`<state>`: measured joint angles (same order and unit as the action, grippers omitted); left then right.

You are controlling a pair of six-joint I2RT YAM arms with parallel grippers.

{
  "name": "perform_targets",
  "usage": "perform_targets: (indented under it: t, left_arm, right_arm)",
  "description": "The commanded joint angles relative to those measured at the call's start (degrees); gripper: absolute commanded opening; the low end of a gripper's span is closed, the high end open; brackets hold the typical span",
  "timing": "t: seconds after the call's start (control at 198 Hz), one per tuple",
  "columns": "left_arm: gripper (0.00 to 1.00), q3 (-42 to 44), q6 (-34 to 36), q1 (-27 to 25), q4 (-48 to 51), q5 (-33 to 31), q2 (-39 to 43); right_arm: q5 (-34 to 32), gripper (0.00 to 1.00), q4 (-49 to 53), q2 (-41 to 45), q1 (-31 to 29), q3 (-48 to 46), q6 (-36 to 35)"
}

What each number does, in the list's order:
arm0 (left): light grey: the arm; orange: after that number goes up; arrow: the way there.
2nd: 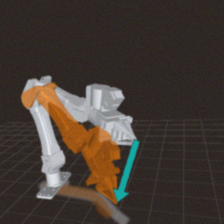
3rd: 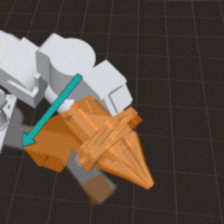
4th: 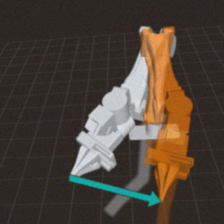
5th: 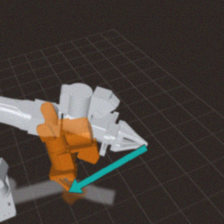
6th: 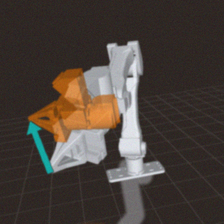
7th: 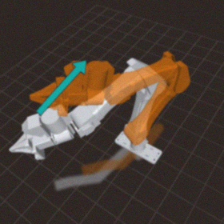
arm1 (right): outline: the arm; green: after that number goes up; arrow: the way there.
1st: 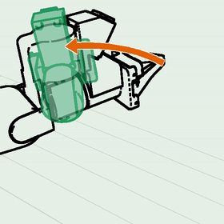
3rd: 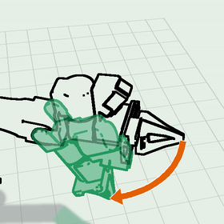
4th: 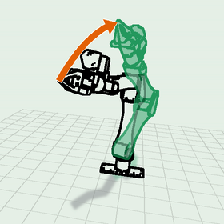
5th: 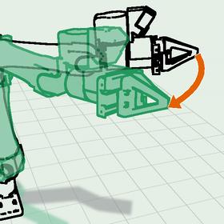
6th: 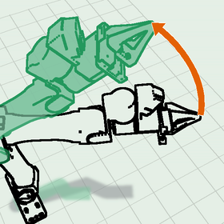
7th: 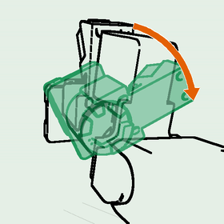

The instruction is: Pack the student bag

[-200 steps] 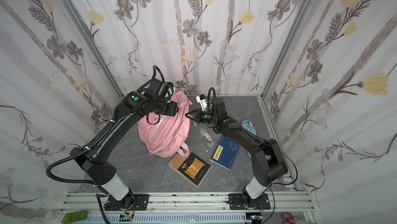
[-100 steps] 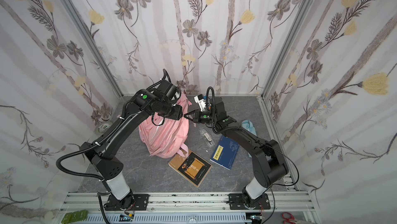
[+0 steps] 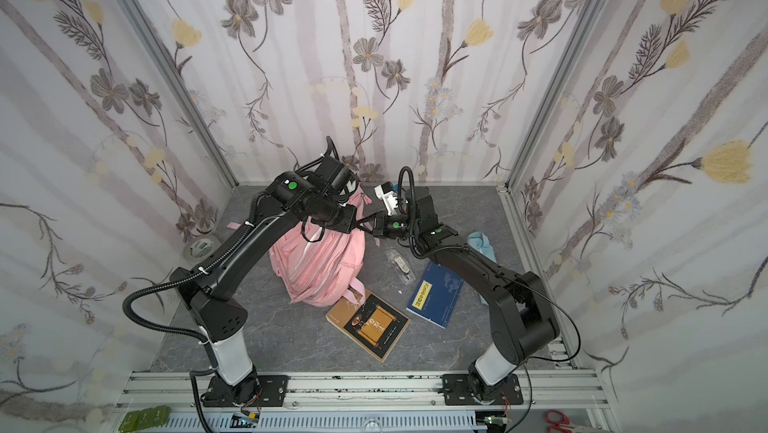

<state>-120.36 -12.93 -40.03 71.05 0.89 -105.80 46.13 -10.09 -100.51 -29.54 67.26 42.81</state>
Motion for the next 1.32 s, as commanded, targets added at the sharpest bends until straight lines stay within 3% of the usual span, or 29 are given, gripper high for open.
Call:
perform_targets:
  t: [0.0,0.121,0.238,0.339,0.41,0.491,0.628,0.754,0.977,1.038,1.083,1.23,1.311]
  left_arm:
    - [0.41,0.09,1.05,-0.14,2.51,-0.38,-0.32]
    - [0.37,0.18,2.26,-0.44,4.35,-3.52,-0.54]
    - [0.45,1.03,3.46,-0.92,5.75,-5.91,-0.21]
    - [0.45,2.05,3.35,-1.1,6.21,-7.48,0.44]
    - [0.4,2.91,2.91,-1.06,6.21,-9.09,1.08]
    - [0.25,3.62,2.85,-1.15,5.54,-10.17,1.83]
    - [0.19,4.01,2.87,-1.2,4.21,-11.08,2.7]
    - [0.0,3.12,2.43,-1.1,3.76,-11.08,2.31]
    - [0.0,1.99,1.98,-1.11,2.51,-9.1,2.89]
    - [0.0,3.14,2.3,-1.1,1.66,-8.1,4.03]
    - [0.0,4.85,3.08,-1.1,0.66,-6.95,5.34]
    - [0.0,13.55,5.14,-1.01,-4.65,-4.8,11.59]
    - [0.0,18.7,6.6,-0.86,-9.02,-4.41,15.71]
  right_arm:
    - [1.73,0.0,-4.18,0.83,0.01,0.76,-0.71]
    - [1.34,0.0,-3.59,1.18,0.1,0.76,-1.06]
    - [1.0,0.0,-2.91,1.37,0.18,0.76,-1.41]
    - [0.63,0.0,-2.57,1.41,0.31,0.76,-1.48]
    - [0.56,0.0,-2.48,1.45,0.27,0.74,-1.41]
    - [0.48,0.0,-2.31,1.52,0.27,0.76,-1.4]
    - [0.26,0.0,-1.83,1.9,0.28,0.72,-1.75]
    - [-0.03,0.0,-0.52,1.98,0.29,1.03,-2.54]
    - [-1.26,0.0,4.14,1.44,0.22,2.4,-8.25]
    - [-1.75,0.18,5.57,1.1,0.73,2.95,-10.1]
    - [-1.65,0.25,5.91,0.97,1.28,3.11,-11.71]
    - [1.92,0.35,6.63,2.33,5.31,2.52,-22.3]
    - [4.99,0.41,2.11,3.1,9.01,-0.26,-24.2]
